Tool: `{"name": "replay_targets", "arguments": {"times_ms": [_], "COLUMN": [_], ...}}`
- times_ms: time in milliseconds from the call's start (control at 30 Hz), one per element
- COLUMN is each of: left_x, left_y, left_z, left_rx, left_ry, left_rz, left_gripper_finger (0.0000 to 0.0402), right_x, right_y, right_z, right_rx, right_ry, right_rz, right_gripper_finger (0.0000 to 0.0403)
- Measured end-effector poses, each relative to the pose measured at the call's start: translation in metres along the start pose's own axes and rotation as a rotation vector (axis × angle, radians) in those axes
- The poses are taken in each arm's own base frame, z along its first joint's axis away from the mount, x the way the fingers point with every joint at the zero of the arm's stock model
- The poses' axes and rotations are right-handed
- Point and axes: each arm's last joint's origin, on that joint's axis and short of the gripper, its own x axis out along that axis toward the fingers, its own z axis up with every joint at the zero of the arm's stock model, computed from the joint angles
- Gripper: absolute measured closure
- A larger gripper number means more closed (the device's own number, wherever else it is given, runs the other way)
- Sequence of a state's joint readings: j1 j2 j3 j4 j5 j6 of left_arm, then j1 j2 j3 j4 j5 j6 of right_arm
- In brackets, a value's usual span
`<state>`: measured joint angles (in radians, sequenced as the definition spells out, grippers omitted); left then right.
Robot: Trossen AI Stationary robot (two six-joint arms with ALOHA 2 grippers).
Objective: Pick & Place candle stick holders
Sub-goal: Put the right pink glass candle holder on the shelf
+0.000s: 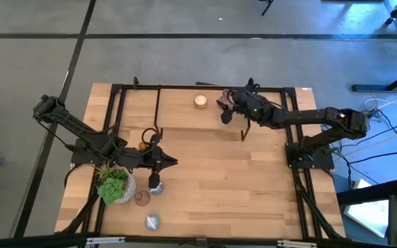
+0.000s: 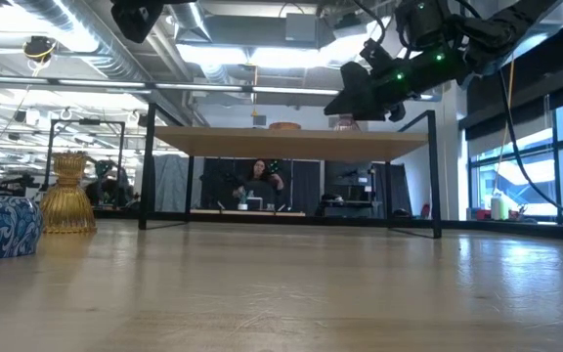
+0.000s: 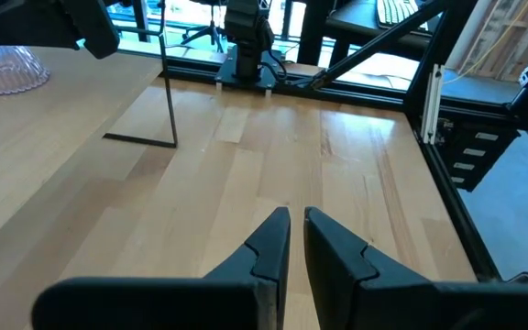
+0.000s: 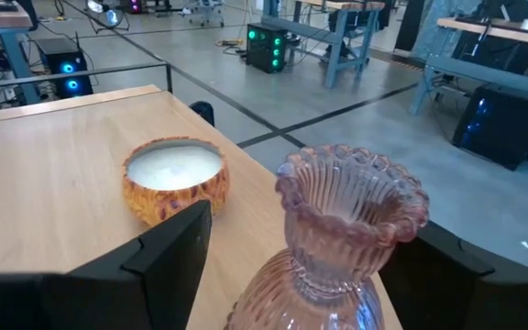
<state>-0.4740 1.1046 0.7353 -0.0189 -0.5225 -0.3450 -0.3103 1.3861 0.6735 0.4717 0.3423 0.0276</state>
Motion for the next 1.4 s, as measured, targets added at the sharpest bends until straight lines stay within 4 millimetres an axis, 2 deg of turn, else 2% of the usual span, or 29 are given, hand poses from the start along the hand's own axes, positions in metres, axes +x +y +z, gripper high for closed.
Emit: {"name": "replay_targets", "arguments": {"times_ms": [300,600,1067,1400], "left_x": [0.0000,0.0000,-0.0001,-0.0001], "left_y": [0.0000,0.0000,0.0000,0.0000], "left_z": [0.0000,0.0000,0.0001,0.0001], "left_rx": [0.000,0.000,0.000,0.000], "left_ry": [0.000,0.000,0.000,0.000], "left_rz": [0.000,0.000,0.000,0.000], "left_gripper_finger": [0.0371,0.0371,0.0371,0.0371], "right_x": [-0.0003,-0.0006,-0.0012,-0.0023], "right_y": [-0.0001,-0.0046,-0.0068,-0.0033], "right_z": [0.0007,-0.0004,-0.0034,-0.0031], "right_rx": [-0.040,-0.047,-0.076,-0.077], "right_ry": [-0.005,0.007,0.039,0.034], "right_rz": [-0.002,-0.146,-0.221,-0.214], "right_gripper_finger": [0.0114,0.0114,0.0114,0.0114]}}
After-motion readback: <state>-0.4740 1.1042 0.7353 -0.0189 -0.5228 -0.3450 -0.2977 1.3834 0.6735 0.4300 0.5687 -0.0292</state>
